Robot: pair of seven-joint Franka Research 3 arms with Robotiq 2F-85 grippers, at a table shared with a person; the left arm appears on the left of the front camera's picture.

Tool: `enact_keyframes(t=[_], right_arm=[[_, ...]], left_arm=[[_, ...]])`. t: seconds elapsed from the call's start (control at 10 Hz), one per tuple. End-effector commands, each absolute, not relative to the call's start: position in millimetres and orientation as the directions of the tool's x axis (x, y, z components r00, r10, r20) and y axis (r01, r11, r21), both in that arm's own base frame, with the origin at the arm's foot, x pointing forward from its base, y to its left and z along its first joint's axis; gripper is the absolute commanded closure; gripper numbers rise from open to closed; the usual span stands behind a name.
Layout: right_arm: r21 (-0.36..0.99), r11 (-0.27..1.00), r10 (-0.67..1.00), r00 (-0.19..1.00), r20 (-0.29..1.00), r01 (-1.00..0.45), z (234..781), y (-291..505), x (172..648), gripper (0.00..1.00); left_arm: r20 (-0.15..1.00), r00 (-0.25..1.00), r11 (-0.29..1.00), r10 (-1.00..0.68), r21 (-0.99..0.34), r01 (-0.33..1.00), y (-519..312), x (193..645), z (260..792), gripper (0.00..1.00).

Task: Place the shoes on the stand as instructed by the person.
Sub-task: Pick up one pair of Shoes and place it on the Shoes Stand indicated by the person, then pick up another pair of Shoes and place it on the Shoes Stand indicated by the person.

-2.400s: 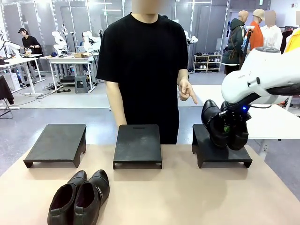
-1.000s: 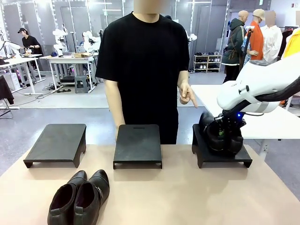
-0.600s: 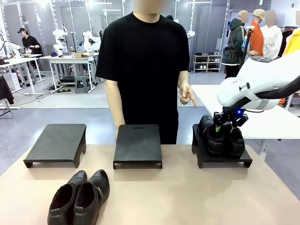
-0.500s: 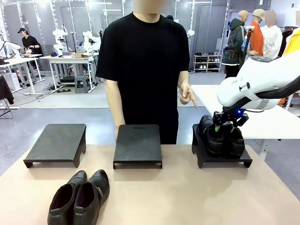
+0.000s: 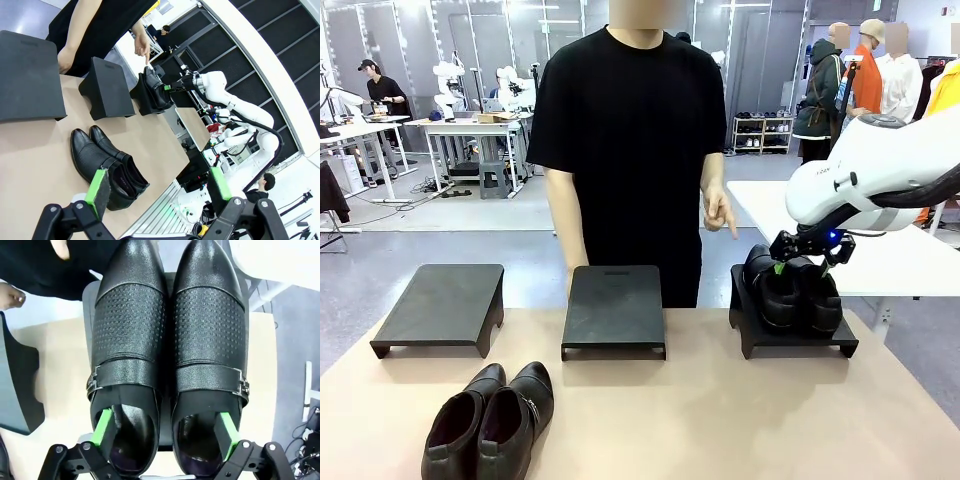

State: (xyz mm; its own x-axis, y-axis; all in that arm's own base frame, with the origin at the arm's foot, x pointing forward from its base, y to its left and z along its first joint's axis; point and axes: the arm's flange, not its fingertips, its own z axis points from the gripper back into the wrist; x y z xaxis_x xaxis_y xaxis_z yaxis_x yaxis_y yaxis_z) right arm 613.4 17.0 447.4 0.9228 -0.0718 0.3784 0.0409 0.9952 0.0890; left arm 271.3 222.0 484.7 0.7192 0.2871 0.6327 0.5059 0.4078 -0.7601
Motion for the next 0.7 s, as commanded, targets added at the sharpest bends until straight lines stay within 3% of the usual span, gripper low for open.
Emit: enact_keyframes(t=[0.0,0.6], right_arm=[[0.087,0.995,-0.067,0.927,0.369,0.037,445.0,18.2,615.7,0.0],[0.087,0.995,-0.067,0.927,0.369,0.037,445.0,18.2,615.7,0.0]], left_arm=[[0.647,0.709,0.401,0.28,-0.75,0.526,223.7,272.6,485.5,0.0],[0.647,0.709,0.401,0.28,-0.75,0.526,223.7,272.6,485.5,0.0]])
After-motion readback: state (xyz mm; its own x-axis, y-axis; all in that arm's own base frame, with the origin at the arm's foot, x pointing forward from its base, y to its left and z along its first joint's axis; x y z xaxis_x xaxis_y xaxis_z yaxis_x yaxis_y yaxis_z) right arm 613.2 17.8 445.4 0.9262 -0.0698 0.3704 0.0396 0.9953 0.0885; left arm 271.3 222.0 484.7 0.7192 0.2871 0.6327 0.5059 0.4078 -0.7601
